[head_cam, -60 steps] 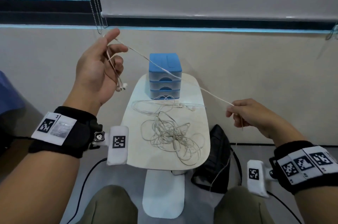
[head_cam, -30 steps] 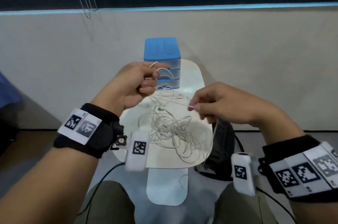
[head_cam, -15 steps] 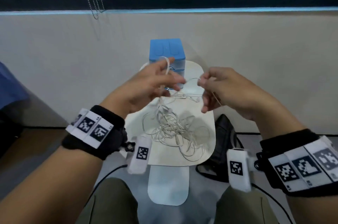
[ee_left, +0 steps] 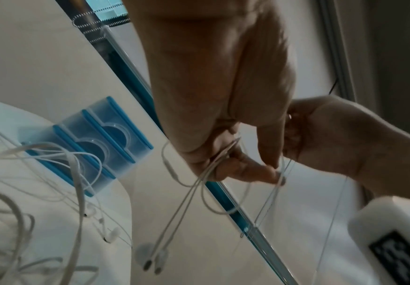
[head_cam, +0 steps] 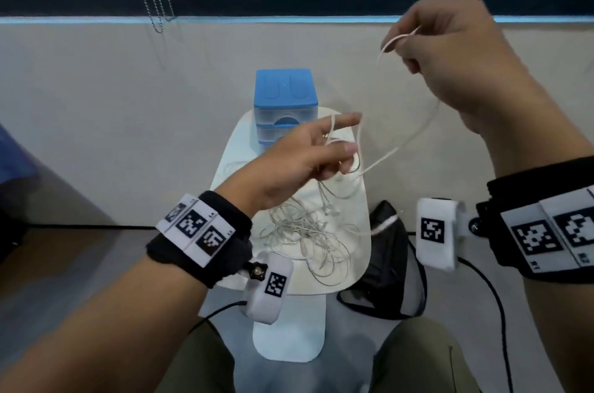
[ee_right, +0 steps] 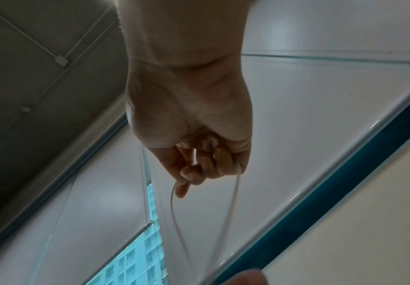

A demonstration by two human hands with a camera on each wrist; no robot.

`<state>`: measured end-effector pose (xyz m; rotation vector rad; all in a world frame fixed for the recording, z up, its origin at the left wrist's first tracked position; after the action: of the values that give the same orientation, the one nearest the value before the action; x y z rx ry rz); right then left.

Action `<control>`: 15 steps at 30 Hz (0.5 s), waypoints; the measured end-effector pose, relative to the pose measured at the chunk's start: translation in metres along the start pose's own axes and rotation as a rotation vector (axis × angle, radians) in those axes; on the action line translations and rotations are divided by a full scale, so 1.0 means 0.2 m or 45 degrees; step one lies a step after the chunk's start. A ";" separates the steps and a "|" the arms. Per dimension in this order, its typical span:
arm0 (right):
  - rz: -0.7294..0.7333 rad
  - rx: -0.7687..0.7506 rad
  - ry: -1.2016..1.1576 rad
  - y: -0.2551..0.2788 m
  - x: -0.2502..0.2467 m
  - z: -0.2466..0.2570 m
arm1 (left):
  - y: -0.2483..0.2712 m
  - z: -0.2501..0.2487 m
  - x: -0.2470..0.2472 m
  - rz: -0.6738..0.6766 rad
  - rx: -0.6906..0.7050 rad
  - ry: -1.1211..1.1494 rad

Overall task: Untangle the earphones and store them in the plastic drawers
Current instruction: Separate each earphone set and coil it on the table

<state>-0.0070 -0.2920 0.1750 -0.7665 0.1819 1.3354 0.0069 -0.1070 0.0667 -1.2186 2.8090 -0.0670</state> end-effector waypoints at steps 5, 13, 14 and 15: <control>0.092 0.164 -0.120 0.00 0.05 -0.06 | -0.01 -0.11 -0.08 -0.096 -0.012 -0.043; 0.385 0.138 -0.759 0.09 0.05 0.01 | 0.02 -0.20 -0.29 -0.491 -0.114 -0.391; 0.457 0.129 -0.811 0.09 0.05 0.02 | 0.02 -0.21 -0.32 -0.560 -0.104 -0.478; 0.534 0.136 -0.880 0.10 0.06 0.02 | 0.03 -0.22 -0.35 -0.625 -0.083 -0.546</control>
<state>-0.0232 -0.2793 0.1639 -0.1431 -0.1469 1.8974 0.0466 -0.0517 0.1148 -1.6754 2.1225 0.2295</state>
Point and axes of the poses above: each hand's wrist, its own y-axis away from the middle knuckle, its own x-axis out of the palm, z = x × y, the point moved 2 cm from there along -y, towards the middle knuckle, and after that the axes turned 7 degrees about z, right-handed, at the moved point
